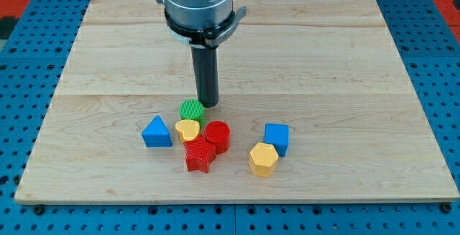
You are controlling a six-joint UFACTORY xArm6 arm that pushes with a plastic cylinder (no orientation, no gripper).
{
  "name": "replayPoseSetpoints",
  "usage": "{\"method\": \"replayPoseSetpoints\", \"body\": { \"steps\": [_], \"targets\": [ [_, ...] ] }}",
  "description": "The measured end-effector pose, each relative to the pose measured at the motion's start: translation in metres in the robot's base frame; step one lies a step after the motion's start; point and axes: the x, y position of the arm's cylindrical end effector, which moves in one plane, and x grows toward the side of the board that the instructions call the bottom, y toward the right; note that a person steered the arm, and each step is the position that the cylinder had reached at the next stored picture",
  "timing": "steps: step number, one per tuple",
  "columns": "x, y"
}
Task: Point your arm at red star
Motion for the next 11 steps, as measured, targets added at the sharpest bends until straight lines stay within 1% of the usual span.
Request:
{"method": "replayPoseSetpoints", "body": {
  "steps": [4,5,6,7,8,9,10,11],
  "targets": [
    [-0.005,-0.002],
    [-0.023,0.032],
    [-0.021,0.144],
    [0.044,0.229],
    [0.158,0.177],
    [0.161,0.112],
    [0.158,-0.016],
    [0.147,-0.056]
  ]
}}
